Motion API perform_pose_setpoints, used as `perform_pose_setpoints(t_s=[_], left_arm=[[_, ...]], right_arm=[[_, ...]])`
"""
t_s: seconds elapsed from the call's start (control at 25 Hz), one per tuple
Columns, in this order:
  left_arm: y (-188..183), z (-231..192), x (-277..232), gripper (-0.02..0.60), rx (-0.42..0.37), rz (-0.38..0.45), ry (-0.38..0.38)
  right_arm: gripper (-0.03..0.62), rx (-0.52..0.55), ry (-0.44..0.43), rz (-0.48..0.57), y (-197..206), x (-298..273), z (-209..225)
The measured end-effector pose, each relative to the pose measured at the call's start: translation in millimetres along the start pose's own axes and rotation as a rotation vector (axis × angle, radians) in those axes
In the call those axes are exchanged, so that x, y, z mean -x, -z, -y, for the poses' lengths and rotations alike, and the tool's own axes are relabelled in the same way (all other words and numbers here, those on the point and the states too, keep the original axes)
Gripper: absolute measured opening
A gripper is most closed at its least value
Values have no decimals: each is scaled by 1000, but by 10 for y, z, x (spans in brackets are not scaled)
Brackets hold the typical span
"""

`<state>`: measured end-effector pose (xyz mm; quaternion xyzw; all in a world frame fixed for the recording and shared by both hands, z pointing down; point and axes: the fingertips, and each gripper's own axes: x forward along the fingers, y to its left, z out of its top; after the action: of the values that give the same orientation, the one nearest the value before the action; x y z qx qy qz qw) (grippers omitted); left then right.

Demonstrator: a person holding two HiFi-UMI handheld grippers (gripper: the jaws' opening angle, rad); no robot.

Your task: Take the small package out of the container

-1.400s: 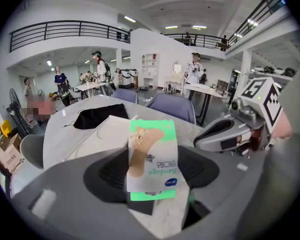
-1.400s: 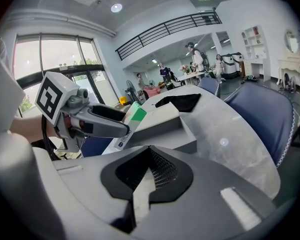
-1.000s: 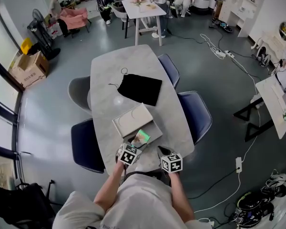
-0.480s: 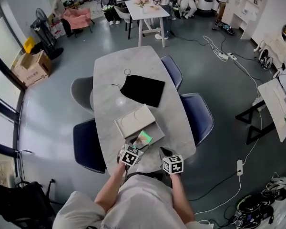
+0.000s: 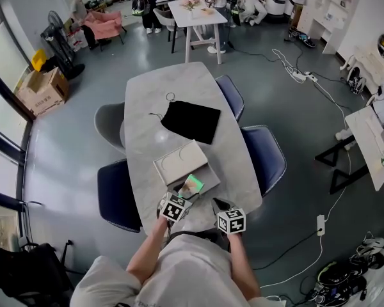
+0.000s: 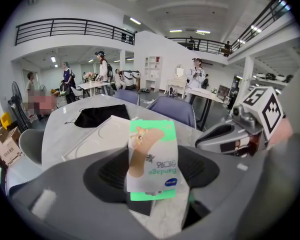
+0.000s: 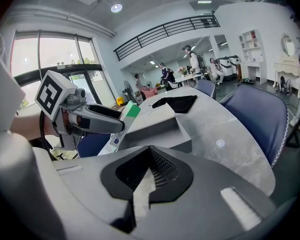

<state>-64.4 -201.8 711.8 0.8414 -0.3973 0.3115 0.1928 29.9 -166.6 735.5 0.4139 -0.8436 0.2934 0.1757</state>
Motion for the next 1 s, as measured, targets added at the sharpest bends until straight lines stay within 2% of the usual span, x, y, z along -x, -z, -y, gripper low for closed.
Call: perform_pose_setpoints(t_s=[1.0], left_arm=[[-3, 5, -10, 356, 0, 6, 10]], right_arm=[[2, 28, -44, -12, 11, -40, -98]])
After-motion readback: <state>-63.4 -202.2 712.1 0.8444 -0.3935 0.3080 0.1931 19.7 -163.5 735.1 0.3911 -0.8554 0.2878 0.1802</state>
